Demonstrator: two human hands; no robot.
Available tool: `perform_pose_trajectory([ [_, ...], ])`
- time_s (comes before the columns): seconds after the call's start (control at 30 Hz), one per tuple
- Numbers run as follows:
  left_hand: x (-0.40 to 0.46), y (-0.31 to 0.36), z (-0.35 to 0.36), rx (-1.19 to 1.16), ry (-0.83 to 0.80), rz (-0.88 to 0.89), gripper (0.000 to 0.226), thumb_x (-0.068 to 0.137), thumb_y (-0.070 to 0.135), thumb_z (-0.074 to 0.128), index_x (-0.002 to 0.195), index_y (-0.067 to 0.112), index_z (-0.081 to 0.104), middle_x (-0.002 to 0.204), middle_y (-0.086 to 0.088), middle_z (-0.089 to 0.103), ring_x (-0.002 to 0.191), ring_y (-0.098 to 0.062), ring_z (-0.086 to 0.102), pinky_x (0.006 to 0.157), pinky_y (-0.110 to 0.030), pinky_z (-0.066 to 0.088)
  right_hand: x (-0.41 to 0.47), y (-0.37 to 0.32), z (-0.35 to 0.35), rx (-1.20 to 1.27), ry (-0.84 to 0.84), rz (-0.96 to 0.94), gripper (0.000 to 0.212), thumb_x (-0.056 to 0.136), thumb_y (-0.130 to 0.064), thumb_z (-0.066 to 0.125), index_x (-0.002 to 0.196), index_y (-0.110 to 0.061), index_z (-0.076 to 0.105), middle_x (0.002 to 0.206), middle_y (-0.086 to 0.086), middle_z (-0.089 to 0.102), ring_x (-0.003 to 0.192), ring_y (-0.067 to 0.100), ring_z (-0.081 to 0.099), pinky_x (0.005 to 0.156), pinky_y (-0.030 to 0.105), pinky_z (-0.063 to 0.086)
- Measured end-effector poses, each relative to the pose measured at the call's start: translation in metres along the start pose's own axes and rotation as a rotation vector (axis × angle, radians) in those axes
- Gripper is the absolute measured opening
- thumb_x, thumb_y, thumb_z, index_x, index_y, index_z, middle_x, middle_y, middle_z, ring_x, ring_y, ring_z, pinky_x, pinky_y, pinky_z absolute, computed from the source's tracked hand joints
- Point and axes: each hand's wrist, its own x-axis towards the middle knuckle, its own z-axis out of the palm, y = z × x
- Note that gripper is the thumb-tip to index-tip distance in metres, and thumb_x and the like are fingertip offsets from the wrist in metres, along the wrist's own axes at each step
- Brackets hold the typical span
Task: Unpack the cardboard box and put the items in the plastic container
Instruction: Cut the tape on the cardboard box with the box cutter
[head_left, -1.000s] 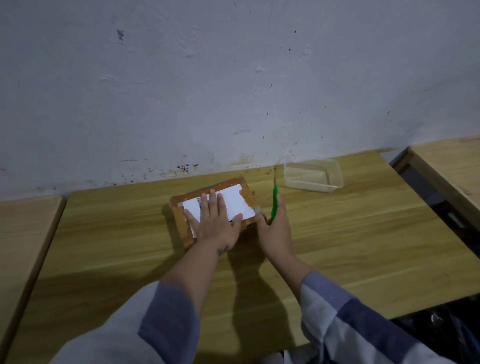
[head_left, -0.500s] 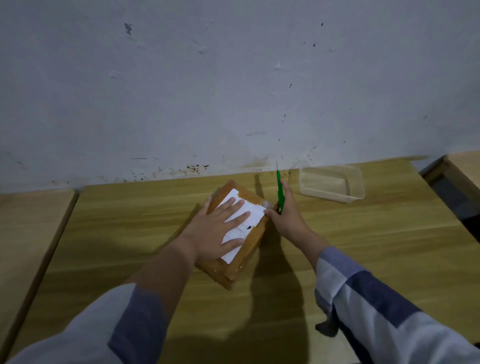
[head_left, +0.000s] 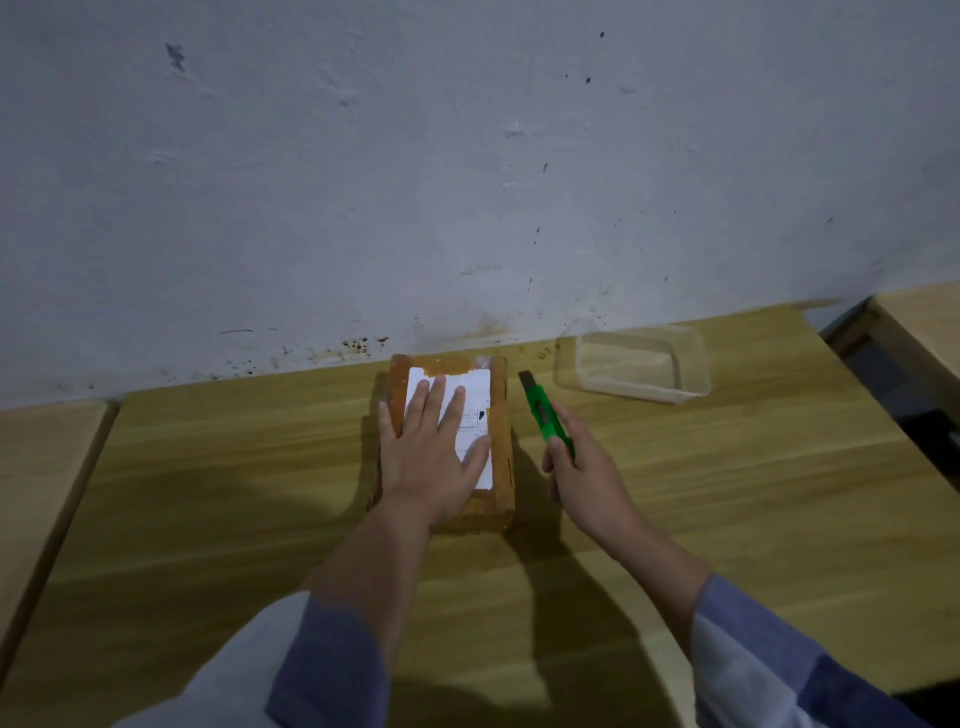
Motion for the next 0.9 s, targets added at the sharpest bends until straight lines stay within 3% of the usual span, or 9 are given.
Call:
perform_pose_trajectory([
  [0.23,0.001,0.004,-0.003,-0.008,-0.013,-0.023,0.069,0.093,0.064,0.01,0.152,0.032,-0.004,0.16,0.004,-0.016,0.146,-0.016,-0.019,0.114,-0.054,-0.013,-0.023,0.007,0.008,0.062,-0.043,0.022,0.048,0.1,-0.023,0.036,0.146,-0.03,0.026,0.106,-0.007,0.045,0.091,0.012,0.045,0.069,0.02,0.038],
  [0.4,0.0,0.006,-0.002,-0.005,-0.017,-0.034,0.07,0.093,0.065,0.01,0.152,0.031,-0.004,0.16,0.003,-0.015,0.146,-0.016,-0.02,0.113,-0.054,-0.014,-0.022,0.0,0.009,0.064,-0.04,0.019,0.047,0.1,-0.022,0.036,0.146,-0.03,0.027,0.104,-0.006,0.046,0.08,0.005,0.045,0.065,0.016,0.038],
  [0.53,-0.002,0.008,-0.002,-0.016,-0.019,-0.048,0.07,0.093,0.065,0.01,0.153,0.03,-0.004,0.16,0.003,-0.016,0.146,-0.016,-0.02,0.114,-0.055,-0.013,-0.019,-0.005,0.012,0.003,-0.034,0.068,0.046,0.1,-0.022,0.036,0.146,-0.028,0.028,0.101,-0.004,0.05,0.079,0.008,0.048,0.058,0.016,0.037],
  [0.8,-0.005,0.007,-0.002,-0.034,-0.014,-0.053,0.074,0.091,0.068,0.01,0.153,0.029,-0.005,0.16,0.002,-0.016,0.146,-0.016,-0.02,0.114,-0.055,-0.014,-0.018,-0.016,0.015,-0.012,0.005,0.06,0.046,0.1,-0.022,0.037,0.146,-0.027,0.03,0.099,-0.003,0.05,0.082,0.012,0.048,0.064,0.021,0.041],
  [0.9,-0.004,0.007,-0.003,-0.036,-0.013,-0.05,0.074,0.091,0.068,0.01,0.153,0.029,-0.005,0.16,0.002,-0.016,0.146,-0.016,-0.02,0.115,-0.055,-0.013,-0.021,-0.02,0.014,-0.073,0.003,0.065,0.047,0.1,-0.022,0.036,0.146,-0.027,0.029,0.114,0.005,0.06,0.088,0.018,0.057,0.064,0.024,0.045],
])
